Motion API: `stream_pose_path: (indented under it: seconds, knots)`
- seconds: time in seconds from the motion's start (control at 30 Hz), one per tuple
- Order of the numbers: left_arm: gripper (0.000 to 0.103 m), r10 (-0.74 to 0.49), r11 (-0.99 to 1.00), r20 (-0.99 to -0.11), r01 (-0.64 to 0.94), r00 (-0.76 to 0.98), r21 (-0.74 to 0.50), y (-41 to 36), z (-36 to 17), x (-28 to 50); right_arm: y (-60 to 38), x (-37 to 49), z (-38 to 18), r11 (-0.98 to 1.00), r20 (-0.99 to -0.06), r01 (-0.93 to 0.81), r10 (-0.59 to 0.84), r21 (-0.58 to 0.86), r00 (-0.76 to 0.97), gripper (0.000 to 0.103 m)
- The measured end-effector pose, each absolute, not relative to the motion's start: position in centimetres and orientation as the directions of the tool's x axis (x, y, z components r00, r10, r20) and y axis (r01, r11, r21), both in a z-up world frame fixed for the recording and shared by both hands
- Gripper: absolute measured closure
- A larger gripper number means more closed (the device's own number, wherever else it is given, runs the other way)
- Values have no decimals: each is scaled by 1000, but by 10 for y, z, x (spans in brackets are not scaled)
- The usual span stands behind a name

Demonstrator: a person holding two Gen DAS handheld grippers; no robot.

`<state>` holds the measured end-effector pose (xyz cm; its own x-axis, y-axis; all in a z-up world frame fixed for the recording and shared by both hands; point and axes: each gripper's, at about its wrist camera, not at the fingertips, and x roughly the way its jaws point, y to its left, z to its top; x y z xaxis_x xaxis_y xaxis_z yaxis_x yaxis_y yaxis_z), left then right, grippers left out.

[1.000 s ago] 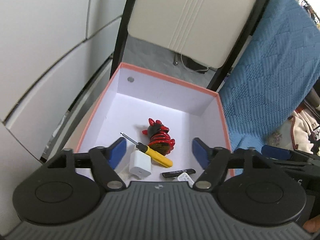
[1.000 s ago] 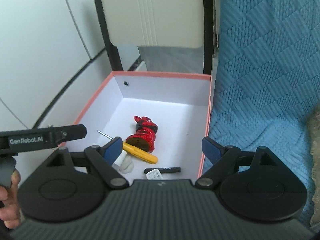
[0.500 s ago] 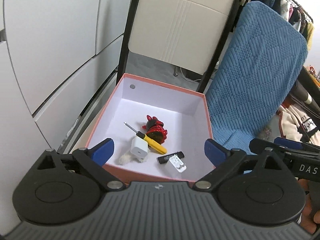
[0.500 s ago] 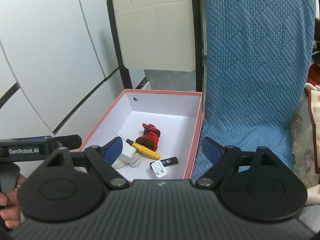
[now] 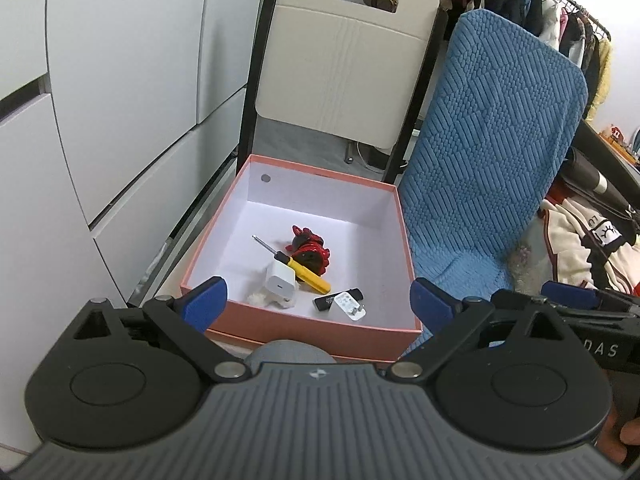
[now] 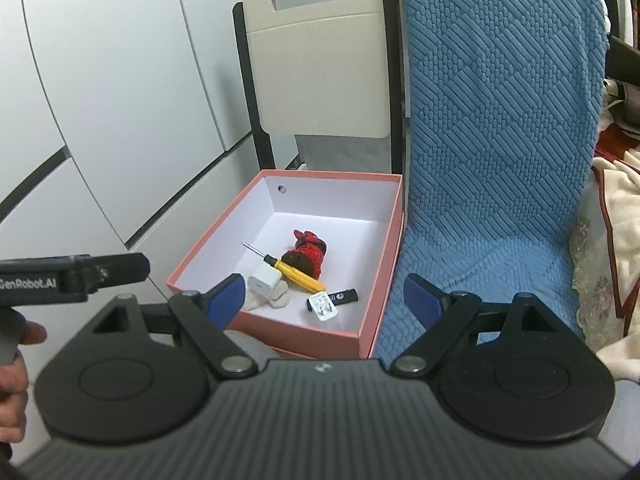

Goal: Organize rigid objects

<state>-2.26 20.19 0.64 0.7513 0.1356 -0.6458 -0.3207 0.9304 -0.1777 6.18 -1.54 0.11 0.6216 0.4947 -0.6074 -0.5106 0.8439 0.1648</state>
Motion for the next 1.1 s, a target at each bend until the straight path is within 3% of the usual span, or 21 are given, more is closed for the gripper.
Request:
stream_pose_path:
  seconds: [0.3,1.1]
  knots:
    - [3,140,931,-612,-314,779,-187,196,3,-52,-27,39,-4,840,-577,-525,500,140,646,15]
    - [3,141,918,-644,-342,752,-198,203,-11,-58,-16,32,-14,840,-589,-525,496,139,638,15]
